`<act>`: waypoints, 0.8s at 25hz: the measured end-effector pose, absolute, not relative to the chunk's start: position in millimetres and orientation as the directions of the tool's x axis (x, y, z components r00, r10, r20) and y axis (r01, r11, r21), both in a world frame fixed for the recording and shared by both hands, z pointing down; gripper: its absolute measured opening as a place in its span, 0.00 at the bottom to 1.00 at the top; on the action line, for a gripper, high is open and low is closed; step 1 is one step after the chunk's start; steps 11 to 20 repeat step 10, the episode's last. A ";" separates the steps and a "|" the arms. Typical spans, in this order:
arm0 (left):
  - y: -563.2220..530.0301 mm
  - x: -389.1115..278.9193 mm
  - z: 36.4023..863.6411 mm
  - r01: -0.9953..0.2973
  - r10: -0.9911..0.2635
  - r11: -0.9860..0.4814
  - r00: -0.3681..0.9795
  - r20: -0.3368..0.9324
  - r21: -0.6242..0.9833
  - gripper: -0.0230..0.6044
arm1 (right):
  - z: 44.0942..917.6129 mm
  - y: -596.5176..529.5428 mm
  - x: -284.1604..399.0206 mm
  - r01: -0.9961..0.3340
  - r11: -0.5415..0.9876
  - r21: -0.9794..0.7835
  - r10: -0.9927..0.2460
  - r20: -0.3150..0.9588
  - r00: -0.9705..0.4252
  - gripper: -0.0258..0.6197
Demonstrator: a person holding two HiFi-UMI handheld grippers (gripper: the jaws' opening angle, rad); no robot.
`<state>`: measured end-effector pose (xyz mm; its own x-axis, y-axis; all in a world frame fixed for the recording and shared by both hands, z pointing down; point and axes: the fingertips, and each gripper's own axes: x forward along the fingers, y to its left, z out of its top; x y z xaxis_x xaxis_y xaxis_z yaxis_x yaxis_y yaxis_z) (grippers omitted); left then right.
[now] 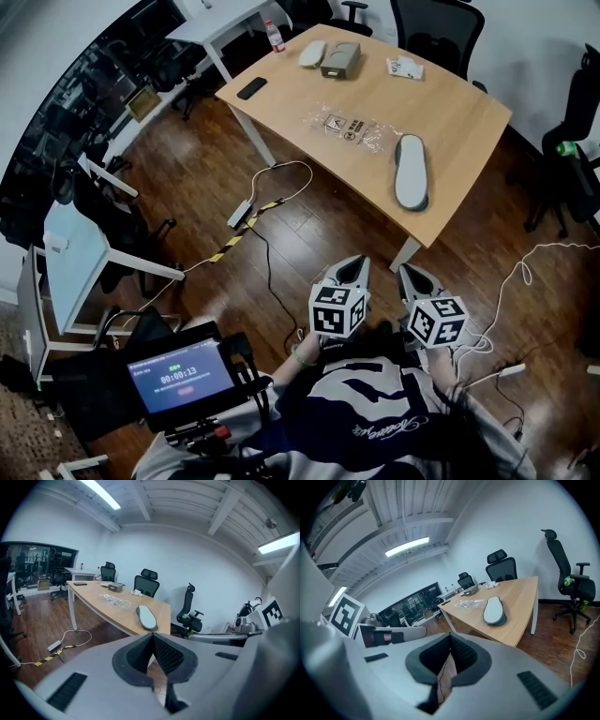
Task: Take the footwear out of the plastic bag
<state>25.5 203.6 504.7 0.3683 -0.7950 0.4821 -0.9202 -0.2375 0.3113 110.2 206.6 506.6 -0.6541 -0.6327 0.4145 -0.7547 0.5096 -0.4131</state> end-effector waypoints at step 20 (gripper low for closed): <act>207.9 17.6 505.2 -0.916 -0.784 -0.264 0.387 0.485 0.303 0.04 | 505.5 212.3 101.3 -0.764 0.499 -0.409 -0.645 0.413 -0.643 0.03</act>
